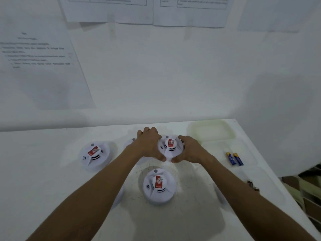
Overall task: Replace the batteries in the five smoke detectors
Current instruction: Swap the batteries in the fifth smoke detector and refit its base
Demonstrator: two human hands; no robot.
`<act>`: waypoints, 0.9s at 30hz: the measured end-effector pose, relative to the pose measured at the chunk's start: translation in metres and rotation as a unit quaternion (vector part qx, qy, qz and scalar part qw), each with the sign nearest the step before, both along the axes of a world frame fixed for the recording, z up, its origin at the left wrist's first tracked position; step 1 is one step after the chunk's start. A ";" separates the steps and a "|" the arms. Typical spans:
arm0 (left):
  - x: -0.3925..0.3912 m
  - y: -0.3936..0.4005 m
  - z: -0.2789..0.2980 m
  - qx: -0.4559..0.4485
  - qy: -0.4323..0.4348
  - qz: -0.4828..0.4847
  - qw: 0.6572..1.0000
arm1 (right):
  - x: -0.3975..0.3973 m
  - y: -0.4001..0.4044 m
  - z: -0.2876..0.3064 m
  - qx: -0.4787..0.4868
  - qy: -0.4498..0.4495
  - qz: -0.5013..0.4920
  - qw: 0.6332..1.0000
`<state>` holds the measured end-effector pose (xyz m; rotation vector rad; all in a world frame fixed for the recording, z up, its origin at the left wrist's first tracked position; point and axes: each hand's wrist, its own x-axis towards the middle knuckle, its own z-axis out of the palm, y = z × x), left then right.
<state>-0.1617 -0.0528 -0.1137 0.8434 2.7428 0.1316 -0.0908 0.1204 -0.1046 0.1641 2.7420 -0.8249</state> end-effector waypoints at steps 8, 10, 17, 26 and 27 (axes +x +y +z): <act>0.026 -0.009 0.036 0.230 -0.052 0.022 0.971 | 0.017 0.015 0.018 -0.102 0.146 0.042 0.983; 0.038 -0.010 0.046 0.308 -0.075 0.014 0.948 | 0.024 0.028 0.024 -0.111 0.171 0.080 0.976; 0.092 0.022 0.088 0.389 -0.106 0.030 0.915 | 0.063 0.068 0.062 -0.123 0.170 0.130 0.969; 0.137 0.054 0.093 0.411 -0.111 0.057 0.903 | 0.099 0.123 0.071 -0.327 0.079 0.121 0.934; 0.141 0.057 0.092 0.399 -0.117 0.057 0.908 | 0.103 0.127 0.070 -0.349 0.075 0.124 0.926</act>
